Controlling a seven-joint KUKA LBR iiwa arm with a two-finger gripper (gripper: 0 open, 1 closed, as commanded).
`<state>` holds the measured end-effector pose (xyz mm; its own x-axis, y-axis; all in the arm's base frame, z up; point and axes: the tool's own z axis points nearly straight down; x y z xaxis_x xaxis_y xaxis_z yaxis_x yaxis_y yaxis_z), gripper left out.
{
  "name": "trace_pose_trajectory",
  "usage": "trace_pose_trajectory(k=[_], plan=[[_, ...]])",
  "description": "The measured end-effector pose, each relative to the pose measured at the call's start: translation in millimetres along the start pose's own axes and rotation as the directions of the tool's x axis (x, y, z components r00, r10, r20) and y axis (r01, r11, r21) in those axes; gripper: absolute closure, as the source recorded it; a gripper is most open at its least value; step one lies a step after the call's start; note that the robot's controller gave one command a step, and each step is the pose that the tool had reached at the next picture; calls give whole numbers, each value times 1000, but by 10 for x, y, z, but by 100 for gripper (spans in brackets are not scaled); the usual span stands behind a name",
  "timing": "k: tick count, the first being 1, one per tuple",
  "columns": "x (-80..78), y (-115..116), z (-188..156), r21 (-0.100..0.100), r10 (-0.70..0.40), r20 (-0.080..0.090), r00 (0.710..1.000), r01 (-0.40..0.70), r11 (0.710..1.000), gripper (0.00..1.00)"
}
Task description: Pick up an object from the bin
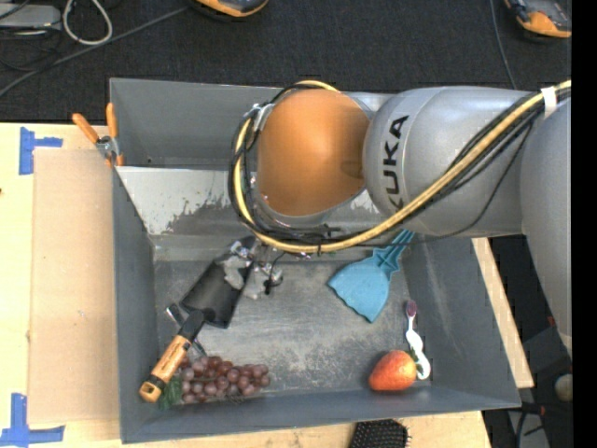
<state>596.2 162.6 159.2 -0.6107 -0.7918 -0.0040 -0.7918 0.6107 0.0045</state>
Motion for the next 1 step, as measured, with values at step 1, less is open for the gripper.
trace_pose_trajectory(k=[1], plan=[[1, 10, -439, -3, 1, -3, 1000, -1, 1000, 100]])
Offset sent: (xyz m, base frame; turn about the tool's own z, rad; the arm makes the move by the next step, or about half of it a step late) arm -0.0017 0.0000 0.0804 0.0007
